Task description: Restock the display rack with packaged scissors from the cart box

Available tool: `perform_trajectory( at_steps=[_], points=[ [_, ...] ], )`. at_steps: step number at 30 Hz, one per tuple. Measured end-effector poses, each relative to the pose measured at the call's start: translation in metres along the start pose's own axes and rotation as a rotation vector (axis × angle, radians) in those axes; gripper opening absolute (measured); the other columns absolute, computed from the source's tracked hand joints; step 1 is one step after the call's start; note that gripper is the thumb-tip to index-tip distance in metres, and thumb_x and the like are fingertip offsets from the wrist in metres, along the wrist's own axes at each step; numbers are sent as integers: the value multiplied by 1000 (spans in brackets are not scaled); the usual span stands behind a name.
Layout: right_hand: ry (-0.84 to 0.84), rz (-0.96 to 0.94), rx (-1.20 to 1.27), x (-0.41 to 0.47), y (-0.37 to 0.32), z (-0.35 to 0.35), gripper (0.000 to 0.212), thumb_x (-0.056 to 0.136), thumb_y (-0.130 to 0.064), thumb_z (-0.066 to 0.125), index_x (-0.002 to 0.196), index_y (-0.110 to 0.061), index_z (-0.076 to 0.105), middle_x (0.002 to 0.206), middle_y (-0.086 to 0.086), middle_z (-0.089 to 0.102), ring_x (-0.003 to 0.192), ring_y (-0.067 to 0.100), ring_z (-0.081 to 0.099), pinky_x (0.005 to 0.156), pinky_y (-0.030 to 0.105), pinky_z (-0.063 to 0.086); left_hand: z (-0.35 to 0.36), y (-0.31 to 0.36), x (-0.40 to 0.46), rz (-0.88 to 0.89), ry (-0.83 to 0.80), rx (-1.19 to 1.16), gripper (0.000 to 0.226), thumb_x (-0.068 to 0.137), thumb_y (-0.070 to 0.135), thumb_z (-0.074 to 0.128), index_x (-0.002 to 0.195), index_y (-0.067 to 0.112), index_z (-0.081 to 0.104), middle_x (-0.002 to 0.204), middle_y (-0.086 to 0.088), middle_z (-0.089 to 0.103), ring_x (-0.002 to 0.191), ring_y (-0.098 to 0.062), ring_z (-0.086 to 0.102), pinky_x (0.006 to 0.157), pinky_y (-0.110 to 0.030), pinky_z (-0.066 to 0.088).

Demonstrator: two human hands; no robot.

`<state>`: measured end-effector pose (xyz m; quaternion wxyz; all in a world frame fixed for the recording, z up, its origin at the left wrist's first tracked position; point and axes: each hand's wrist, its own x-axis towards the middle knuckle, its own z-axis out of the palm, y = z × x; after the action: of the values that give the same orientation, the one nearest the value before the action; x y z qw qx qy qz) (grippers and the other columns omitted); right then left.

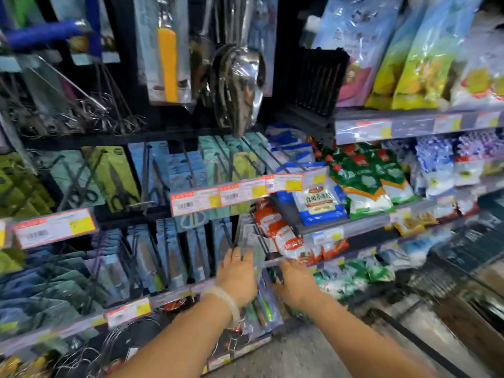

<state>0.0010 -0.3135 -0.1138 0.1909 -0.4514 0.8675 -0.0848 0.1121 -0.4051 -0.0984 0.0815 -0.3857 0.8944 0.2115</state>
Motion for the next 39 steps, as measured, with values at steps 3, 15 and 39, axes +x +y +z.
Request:
perform_trajectory(
  at_steps=[3,15,39],
  points=[
    [-24,84,-170,-33,43,3,60,89,-33,52,141,-12,30,146,10,31,135,27,28,109,36,31,16,46,-5,149,-36,138,71,93,23,52,150,15,10,158,-12,5,147,-31,1,119,-45,11],
    [103,404,-216,-155,238,-62,45,88,-27,54,128,-10,41,130,11,44,127,30,38,100,40,39,75,263,-40,510,-77,411,48,90,24,53,133,9,41,139,-16,43,132,-32,36,110,-43,29],
    [140,828,33,-237,593,-159,48,88,-36,56,127,-12,42,131,13,45,123,33,42,98,42,40,200,636,44,866,-180,572,60,89,24,55,142,12,29,141,-13,37,134,-33,32,112,-46,28]
  ],
)
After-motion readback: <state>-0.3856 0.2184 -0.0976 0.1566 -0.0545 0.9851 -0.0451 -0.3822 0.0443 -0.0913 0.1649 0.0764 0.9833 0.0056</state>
